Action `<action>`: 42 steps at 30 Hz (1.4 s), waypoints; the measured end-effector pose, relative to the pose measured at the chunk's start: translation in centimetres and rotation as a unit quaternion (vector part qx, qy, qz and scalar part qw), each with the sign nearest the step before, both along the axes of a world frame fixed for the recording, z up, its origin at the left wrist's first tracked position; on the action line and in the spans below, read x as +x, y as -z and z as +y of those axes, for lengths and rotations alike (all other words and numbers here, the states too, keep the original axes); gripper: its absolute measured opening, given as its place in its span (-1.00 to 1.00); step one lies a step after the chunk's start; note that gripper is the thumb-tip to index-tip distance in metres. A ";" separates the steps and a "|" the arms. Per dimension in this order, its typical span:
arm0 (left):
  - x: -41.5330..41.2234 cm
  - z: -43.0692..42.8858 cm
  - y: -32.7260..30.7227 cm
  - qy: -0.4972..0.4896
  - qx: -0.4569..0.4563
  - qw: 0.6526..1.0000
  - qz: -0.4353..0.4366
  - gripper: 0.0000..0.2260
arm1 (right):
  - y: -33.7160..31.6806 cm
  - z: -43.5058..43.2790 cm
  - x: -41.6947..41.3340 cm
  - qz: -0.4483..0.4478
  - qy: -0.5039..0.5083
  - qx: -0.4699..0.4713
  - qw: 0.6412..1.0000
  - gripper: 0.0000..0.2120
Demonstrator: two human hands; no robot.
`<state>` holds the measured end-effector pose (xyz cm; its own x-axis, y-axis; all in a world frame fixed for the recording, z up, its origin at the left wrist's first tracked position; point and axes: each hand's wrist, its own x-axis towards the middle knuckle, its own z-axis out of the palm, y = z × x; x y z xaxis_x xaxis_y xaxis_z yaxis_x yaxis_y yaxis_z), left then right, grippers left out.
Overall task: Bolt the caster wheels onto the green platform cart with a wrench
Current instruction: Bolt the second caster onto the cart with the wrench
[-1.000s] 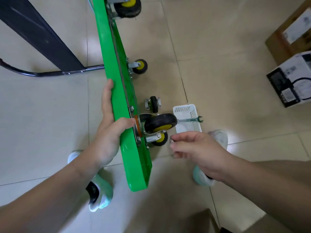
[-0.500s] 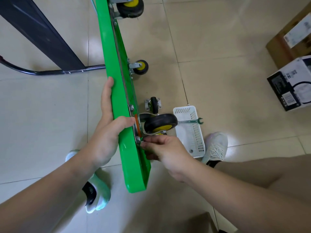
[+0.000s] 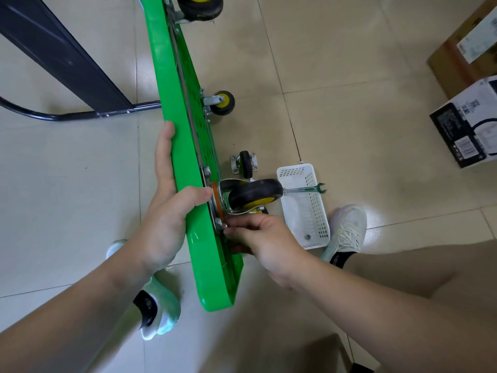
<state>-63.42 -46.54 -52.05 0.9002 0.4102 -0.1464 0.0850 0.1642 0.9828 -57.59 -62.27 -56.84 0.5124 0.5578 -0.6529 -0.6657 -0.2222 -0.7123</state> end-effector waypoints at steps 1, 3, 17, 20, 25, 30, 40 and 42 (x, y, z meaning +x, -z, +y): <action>0.0 0.0 0.0 0.001 0.000 1.000 0.000 -0.14 | -0.1 0.0 0.0 -0.011 0.000 -0.003 1.000 -0.87; 0.0 0.1 0.1 0.001 0.001 1.000 0.000 -0.14 | 0.1 0.0 -0.1 -0.026 -0.007 -0.011 1.000 -0.89; -0.1 0.3 0.3 -0.001 0.009 1.000 -0.012 -0.17 | -0.2 0.2 -0.7 -0.060 -0.029 -0.046 0.997 -0.93; -0.1 0.3 0.3 0.002 0.009 1.000 -0.011 -0.16 | -0.1 0.4 -0.8 -0.040 -0.014 -0.030 0.999 -0.95; -0.1 0.3 0.2 0.002 0.010 1.000 -0.008 -0.17 | 0.0 0.3 -0.7 -0.030 -0.011 -0.023 0.999 -0.85; -0.1 0.3 0.2 0.002 0.008 1.000 -0.004 -0.17 | 0.0 0.0 -0.5 -0.032 -0.022 -0.023 0.999 -0.97; -0.1 0.3 0.1 0.000 0.005 1.000 0.012 -0.13 | -0.1 0.6 -0.1 -0.025 -0.014 -0.028 0.999 -0.85; -0.1 0.2 0.1 -0.002 0.006 1.000 0.013 -0.12 | -0.1 0.6 -0.1 -0.023 -0.011 -0.023 0.999 -0.84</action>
<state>-63.52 -46.31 -52.18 0.8944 0.4157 -0.1650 0.1101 0.1529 0.9821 -57.68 -61.64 -56.69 0.5303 0.5384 -0.6550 -0.6280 -0.2695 -0.7300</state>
